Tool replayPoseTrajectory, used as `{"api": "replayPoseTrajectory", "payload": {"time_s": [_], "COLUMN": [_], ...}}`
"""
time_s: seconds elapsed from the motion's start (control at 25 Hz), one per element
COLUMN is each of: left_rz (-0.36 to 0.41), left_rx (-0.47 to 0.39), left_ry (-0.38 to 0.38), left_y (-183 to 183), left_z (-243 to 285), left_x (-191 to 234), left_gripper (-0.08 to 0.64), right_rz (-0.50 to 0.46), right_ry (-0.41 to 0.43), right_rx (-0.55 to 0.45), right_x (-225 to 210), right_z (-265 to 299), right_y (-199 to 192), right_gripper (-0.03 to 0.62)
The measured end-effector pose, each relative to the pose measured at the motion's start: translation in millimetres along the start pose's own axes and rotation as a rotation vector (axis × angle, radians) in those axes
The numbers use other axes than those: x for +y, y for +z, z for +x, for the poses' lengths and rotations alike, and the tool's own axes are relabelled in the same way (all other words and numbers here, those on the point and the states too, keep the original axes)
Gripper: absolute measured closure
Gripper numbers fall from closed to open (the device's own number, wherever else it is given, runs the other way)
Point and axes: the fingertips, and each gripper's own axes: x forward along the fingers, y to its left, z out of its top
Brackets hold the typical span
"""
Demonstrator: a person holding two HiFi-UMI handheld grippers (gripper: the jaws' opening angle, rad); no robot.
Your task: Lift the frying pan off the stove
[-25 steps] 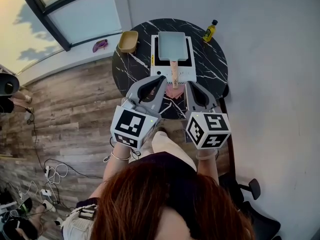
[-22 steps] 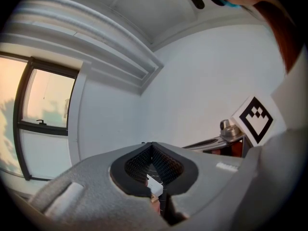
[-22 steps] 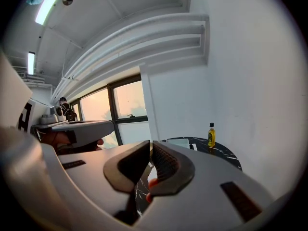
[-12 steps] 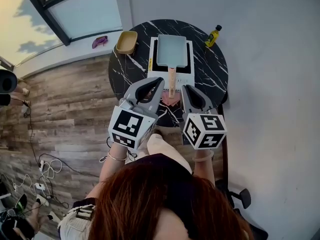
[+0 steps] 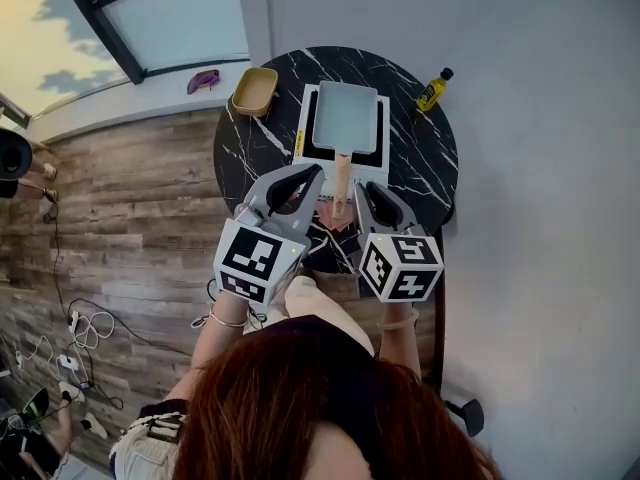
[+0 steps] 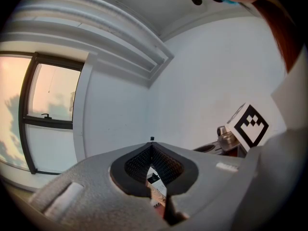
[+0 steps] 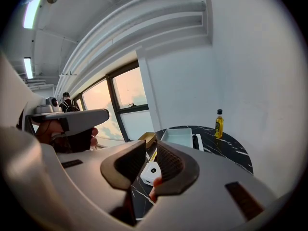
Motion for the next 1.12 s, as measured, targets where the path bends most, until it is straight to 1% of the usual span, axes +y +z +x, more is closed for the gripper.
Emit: {"api": "replayPoseTrajectory", "payload": {"time_s": [0.48, 1.12], "left_rz": [-0.008, -0.017], "left_rx": [0.011, 0.036], "left_ry": [0.038, 0.044], "left_y": [-4, -14], "left_z": [22, 46], "left_x": [21, 37], "left_gripper": [0.548, 0.548], "right_rz": [0.020, 0.071], "right_ry": [0.035, 0.048], "right_rx": [0.082, 0.183], "right_x": [-17, -35], "right_z": [41, 87], "right_y": [-16, -43], "right_gripper": [0.473, 0.425]}}
